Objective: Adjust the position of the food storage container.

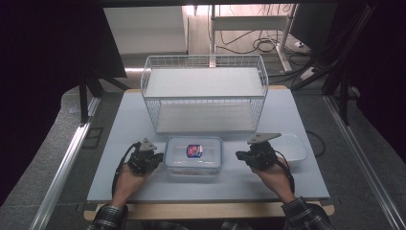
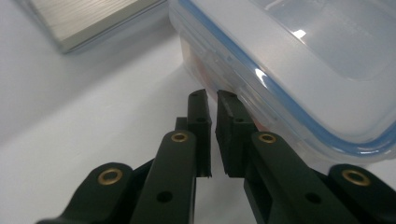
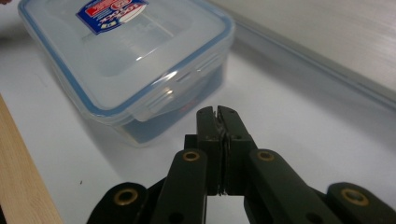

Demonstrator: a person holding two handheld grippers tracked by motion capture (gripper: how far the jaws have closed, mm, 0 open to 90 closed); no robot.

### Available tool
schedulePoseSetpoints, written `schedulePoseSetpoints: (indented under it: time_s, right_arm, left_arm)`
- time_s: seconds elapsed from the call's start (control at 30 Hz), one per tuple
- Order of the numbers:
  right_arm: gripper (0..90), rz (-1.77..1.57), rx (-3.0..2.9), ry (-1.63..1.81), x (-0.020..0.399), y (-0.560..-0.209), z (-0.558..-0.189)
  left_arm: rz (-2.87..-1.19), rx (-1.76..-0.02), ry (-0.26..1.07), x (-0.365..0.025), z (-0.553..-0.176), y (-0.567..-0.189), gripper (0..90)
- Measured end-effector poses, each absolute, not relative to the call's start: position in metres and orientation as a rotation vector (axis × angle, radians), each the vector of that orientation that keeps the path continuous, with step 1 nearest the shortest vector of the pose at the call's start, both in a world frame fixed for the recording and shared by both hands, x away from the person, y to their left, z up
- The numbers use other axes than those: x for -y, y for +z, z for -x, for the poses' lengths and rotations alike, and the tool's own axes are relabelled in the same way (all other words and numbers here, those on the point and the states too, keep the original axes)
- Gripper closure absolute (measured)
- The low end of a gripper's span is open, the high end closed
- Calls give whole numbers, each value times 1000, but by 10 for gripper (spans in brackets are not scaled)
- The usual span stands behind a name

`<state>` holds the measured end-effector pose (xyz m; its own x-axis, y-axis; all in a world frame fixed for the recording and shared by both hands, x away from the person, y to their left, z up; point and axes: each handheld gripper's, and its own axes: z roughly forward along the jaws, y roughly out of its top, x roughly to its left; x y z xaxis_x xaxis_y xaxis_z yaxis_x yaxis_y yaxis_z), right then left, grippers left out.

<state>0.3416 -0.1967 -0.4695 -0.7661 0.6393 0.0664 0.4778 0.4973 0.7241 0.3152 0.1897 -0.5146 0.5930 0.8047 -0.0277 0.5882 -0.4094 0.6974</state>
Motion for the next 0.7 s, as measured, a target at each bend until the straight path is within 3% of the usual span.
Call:
schedulePoseSetpoints:
  time_s: [0.3,0.43,0.5,0.6,0.63,0.67,0.7]
  right_arm:
    - [861,-969,-2483,1072,214,-473,-336]
    - [857,-993,-2464,1063,223,-473,-335]
    - [836,-1004,-2455,1065,227,-472,-334]
    - [660,-1003,-2442,1091,232,-470,-333]
    - [660,-1003,-2442,1091,232,-470,-333]
    - [538,-1001,-2441,1084,232,-471,-334]
    - [502,-1001,-2431,1089,233,-472,-334]
  left_arm:
    - [-2163,-1022,371,-157,-324,-514,824]
    - [-2182,-976,374,-152,-323,-512,772]
    - [-2164,-989,384,-160,-319,-509,609]
    - [-2104,-988,399,-179,-307,-504,381]
    - [-2104,-988,399,-179,-307,-504,332]
    - [-2078,-976,370,-185,-303,-504,289]
    - [-2071,-974,375,-186,-301,-504,255]
